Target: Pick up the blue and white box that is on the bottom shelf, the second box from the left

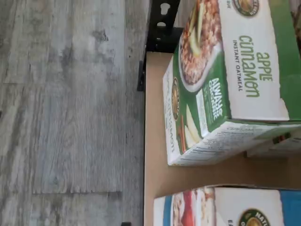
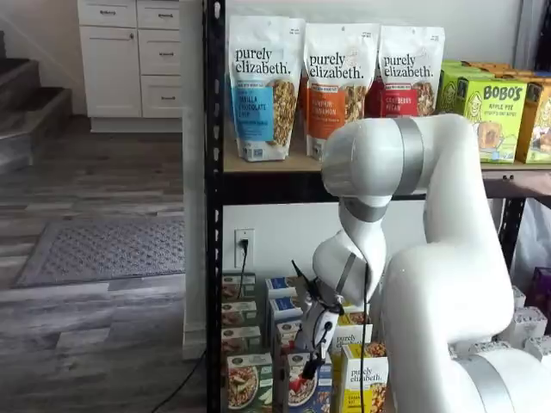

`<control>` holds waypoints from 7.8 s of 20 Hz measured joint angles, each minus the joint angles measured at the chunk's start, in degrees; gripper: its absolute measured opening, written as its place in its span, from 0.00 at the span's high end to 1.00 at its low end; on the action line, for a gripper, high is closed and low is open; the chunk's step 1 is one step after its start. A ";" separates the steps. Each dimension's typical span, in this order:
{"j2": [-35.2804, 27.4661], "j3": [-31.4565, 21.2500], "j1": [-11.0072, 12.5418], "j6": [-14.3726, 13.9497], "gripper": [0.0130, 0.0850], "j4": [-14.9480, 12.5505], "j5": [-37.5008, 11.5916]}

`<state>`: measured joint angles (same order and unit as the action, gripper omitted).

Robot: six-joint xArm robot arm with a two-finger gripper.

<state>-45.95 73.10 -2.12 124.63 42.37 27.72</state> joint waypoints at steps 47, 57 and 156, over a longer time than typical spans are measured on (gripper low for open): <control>-12.25 15.21 1.15 -16.97 0.00 -20.23 4.24; -12.49 15.49 1.26 -16.67 0.33 -19.97 4.73; 45.73 -43.15 -4.61 -23.75 0.56 -21.54 4.12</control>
<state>-0.21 29.96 -6.73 100.87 20.84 31.83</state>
